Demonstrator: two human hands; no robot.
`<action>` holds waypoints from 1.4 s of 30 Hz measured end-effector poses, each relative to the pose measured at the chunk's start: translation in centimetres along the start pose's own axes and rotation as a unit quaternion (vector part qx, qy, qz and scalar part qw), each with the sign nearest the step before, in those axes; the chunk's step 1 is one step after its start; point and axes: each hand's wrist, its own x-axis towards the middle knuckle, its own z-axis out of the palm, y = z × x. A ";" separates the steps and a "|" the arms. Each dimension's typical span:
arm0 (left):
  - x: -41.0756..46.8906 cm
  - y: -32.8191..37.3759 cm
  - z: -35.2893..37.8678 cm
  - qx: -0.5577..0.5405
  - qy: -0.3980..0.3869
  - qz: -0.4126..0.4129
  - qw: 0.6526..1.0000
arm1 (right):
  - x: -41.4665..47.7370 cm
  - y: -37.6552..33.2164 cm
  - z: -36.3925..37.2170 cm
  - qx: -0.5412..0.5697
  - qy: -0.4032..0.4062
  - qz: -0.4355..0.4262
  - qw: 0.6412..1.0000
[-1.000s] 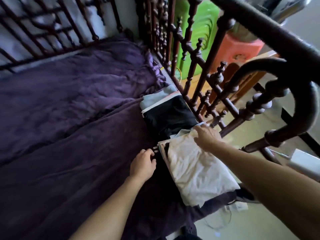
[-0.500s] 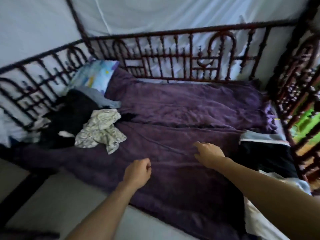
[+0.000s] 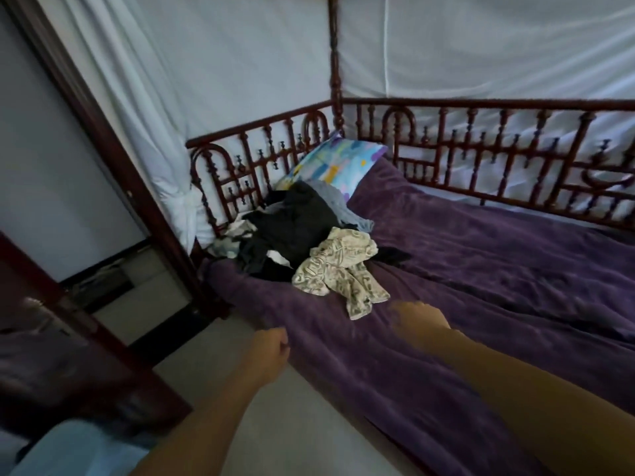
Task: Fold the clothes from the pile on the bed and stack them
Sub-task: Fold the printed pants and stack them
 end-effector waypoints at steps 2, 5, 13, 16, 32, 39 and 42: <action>0.8 -2.5 -2.1 0.016 -0.003 -0.003 1.000 | 2.0 -2.9 0.4 -0.009 -0.005 -0.009 1.000; 2.6 -5.6 -4.1 0.009 0.010 -0.006 1.000 | 5.3 -5.7 0.5 -0.012 0.001 -0.012 1.000; 10.4 -11.3 -4.7 0.026 -0.016 -0.014 0.999 | 15.9 -8.3 2.2 0.014 -0.037 0.031 0.999; 15.8 -13.7 -5.1 0.034 -0.026 -0.005 0.999 | 22.0 -8.8 3.6 0.022 -0.043 0.045 0.998; 43.7 -21.6 -5.3 -0.027 -0.118 -0.021 0.992 | 50.2 -7.9 6.2 0.042 -0.119 0.126 0.984; 55.0 -23.8 -1.6 -0.069 -0.203 0.029 0.976 | 60.7 -6.8 7.1 0.006 -0.129 0.222 0.967; 60.1 -25.8 0.1 -0.077 -0.227 0.051 0.970 | 66.4 -5.9 7.8 -0.025 -0.113 0.253 0.960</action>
